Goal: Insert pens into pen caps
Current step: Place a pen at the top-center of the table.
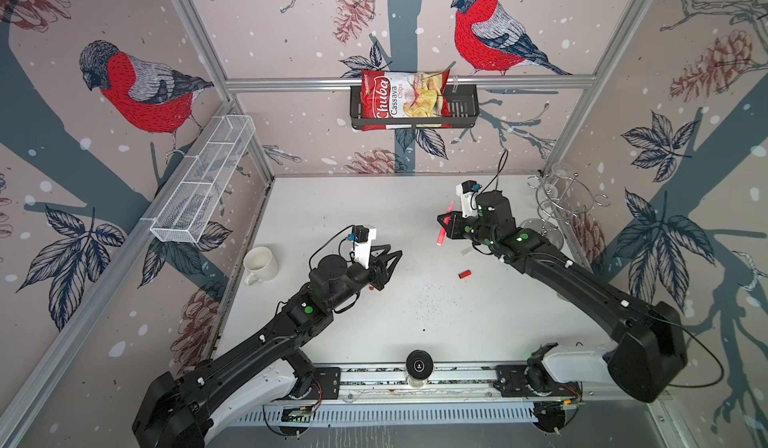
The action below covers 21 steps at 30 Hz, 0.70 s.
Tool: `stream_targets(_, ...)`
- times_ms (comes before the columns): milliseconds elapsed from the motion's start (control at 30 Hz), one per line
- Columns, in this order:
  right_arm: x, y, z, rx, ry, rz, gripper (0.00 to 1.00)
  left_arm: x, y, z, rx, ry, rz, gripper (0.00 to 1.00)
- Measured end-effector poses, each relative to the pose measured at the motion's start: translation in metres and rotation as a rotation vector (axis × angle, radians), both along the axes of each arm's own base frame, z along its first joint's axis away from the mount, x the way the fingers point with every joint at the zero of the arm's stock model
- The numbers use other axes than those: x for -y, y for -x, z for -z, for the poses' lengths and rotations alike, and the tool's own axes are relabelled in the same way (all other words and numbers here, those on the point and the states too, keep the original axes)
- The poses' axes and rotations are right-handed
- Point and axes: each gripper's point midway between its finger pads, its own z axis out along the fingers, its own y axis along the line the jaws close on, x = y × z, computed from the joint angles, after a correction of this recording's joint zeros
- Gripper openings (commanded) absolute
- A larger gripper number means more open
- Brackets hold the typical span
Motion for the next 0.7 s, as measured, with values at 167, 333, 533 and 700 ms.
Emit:
stream_targets(167,0.010,-0.017,0.010,-0.052,0.015,0.048,0.00,-0.004,-0.002,-0.004,0.015,0.002,-0.023,0.44)
stream_targets(333,0.014,-0.035,0.022,-0.104,0.039,0.070,0.00,-0.005,-0.001,-0.003,0.017,0.001,-0.025,0.44)
stream_targets(533,0.016,-0.055,0.046,-0.192,0.084,0.092,0.00,-0.006,-0.001,0.001,0.012,-0.008,-0.029,0.44)
stream_targets(700,0.013,-0.062,0.070,-0.257,0.124,0.092,0.00,-0.009,-0.001,0.001,0.027,-0.016,-0.043,0.44)
